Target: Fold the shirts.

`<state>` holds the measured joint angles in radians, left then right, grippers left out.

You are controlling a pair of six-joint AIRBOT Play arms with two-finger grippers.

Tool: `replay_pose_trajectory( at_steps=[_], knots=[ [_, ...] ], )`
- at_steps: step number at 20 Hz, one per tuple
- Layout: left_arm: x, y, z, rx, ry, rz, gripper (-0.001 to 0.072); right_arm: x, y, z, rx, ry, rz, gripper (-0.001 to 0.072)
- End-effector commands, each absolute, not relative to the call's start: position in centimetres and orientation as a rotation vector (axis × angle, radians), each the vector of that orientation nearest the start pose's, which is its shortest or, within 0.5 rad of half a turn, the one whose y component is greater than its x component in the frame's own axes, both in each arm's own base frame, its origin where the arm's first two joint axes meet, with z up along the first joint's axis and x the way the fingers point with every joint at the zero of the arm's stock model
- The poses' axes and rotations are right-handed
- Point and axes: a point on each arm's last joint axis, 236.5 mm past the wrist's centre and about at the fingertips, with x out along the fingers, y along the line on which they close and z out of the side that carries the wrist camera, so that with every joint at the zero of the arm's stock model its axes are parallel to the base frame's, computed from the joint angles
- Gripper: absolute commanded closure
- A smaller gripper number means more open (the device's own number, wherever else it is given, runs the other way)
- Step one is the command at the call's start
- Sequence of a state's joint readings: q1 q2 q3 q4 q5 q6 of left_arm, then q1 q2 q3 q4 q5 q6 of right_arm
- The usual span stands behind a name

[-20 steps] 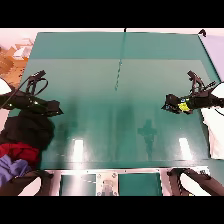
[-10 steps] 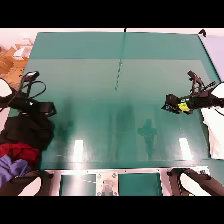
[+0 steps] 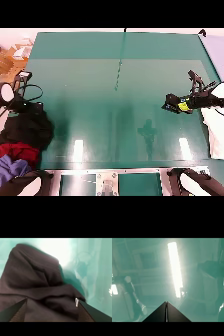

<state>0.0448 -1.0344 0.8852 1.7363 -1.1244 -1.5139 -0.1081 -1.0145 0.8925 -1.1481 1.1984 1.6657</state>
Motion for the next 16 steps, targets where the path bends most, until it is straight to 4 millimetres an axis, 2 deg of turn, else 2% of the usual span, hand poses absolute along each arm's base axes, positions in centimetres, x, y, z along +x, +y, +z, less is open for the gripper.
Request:
replay_pose_trajectory(
  at_steps=[1,3,7,9,10,12,13,14,16],
  knots=[
    [32.3,5.5,-1.6,0.22,1.221,0.089,-0.0013,31.2,5.7,2.1,0.541,1.282,0.082,0.0698],
    [31.4,5.5,-3.0,0.225,1.253,0.084,-0.0013,31.2,5.7,2.1,0.541,1.281,0.082,0.0699],
    [26.1,6.2,-6.6,0.257,1.443,0.091,-0.0013,31.2,5.7,2.1,0.541,1.282,0.081,0.0699],
    [24.3,6.4,-8.7,0.284,1.483,0.082,-0.001,31.2,5.7,2.1,0.541,1.281,0.082,0.0699],
    [24.0,6.4,-9.6,0.293,1.481,0.073,0.0082,31.2,5.7,2.1,0.541,1.281,0.082,0.0699],
    [24.6,6.4,-10.0,0.311,1.44,0.066,0.0522,31.2,5.7,2.1,0.541,1.281,0.082,0.0698],
    [25.6,6.4,-9.5,0.31,1.408,0.068,0.0682,31.2,5.7,2.1,0.541,1.282,0.082,0.0699],
    [26.8,6.3,-8.5,0.303,1.377,0.071,0.0681,31.2,5.7,2.2,0.541,1.281,0.082,0.0699],
    [29.7,5.2,-5.0,0.23,1.307,0.063,0.0681,31.3,5.7,2.2,0.541,1.278,0.081,0.0698]
  ],
)
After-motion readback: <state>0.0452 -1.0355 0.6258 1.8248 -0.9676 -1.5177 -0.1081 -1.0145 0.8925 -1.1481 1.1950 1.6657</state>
